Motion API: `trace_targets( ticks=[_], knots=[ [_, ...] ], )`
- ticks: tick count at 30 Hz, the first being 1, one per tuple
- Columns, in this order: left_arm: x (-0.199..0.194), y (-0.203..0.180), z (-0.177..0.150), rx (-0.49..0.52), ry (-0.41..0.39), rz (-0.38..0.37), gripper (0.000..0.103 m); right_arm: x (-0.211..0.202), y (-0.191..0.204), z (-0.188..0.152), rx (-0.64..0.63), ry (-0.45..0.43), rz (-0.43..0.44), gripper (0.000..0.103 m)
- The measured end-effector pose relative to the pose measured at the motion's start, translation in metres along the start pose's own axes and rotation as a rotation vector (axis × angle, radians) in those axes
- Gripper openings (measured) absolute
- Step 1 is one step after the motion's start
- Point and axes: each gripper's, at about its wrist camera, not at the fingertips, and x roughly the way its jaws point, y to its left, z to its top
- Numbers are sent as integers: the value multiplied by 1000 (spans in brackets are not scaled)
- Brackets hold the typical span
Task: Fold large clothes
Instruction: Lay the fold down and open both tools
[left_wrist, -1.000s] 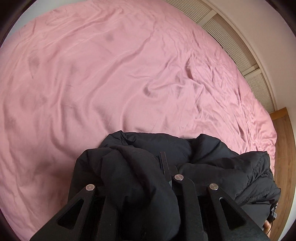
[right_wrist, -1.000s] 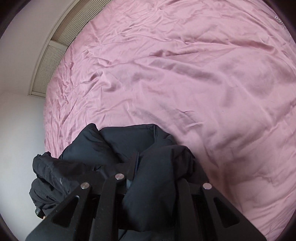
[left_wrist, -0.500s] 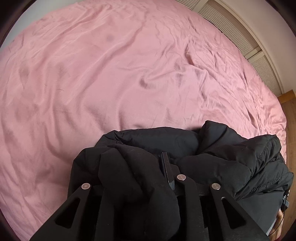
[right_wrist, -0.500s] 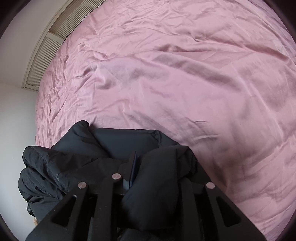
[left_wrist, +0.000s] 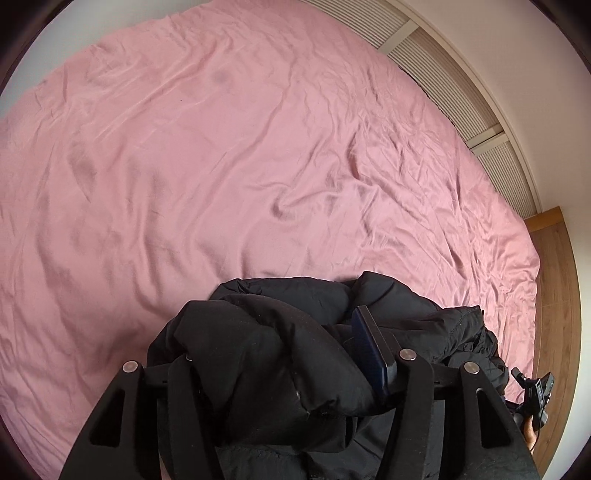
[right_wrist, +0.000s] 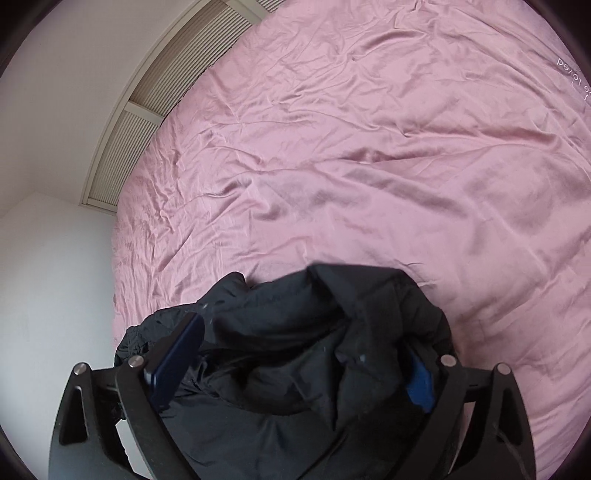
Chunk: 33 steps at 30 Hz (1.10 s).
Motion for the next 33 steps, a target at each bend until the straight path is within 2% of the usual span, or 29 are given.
trace_targets(
  ticks=[4,11,15,18,21,25,28,33],
  knots=[
    [-13,1,1,-23,-11,-9,58,-22,6,5,-15,-38,5,99],
    [-31,2,4,-40,-27,-44,58,-37,45,-25,-205,-28,13,102],
    [-42,6,6,-36,-40,-46,66,-33,68,-54,-308,-1,16,103],
    [-56,8,7,-12,-88,-12,79,-29,81,-71,-357,15,30,103],
    [-67,10,5,2,-107,-24,79,-25,99,-88,-433,17,33,103],
    [-72,-5,-14,72,-133,-26,81,-20,130,-114,-594,1,-5,103],
    [-62,-27,-40,163,-135,-25,82,-13,146,-135,-652,1,-15,103],
    [-13,-67,-84,292,-55,-49,82,13,161,-158,-678,7,-47,103]
  ],
)
